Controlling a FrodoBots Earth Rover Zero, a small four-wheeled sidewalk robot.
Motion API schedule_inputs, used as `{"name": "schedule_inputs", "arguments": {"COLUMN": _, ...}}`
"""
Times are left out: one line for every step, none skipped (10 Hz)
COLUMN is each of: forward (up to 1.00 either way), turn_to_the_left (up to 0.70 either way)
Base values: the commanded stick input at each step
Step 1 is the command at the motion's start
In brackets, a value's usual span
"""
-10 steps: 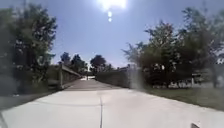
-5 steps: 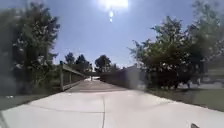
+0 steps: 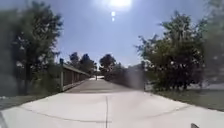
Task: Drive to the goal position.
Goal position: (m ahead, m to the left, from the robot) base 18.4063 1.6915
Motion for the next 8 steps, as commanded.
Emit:
{"name": "schedule_inputs", "arguments": {"forward": 0.7, "turn_to_the_left": 0.14}}
{"name": "schedule_inputs", "arguments": {"forward": 0.7, "turn_to_the_left": 0.1}}
{"name": "schedule_inputs", "arguments": {"forward": 0.7, "turn_to_the_left": 0.03}}
{"name": "schedule_inputs", "arguments": {"forward": 0.7, "turn_to_the_left": 0.0}}
{"name": "schedule_inputs", "arguments": {"forward": 0.7, "turn_to_the_left": 0.0}}
{"name": "schedule_inputs", "arguments": {"forward": 0.7, "turn_to_the_left": 0.0}}
{"name": "schedule_inputs", "arguments": {"forward": 0.7, "turn_to_the_left": 0.0}}
{"name": "schedule_inputs", "arguments": {"forward": 0.7, "turn_to_the_left": 0.0}}
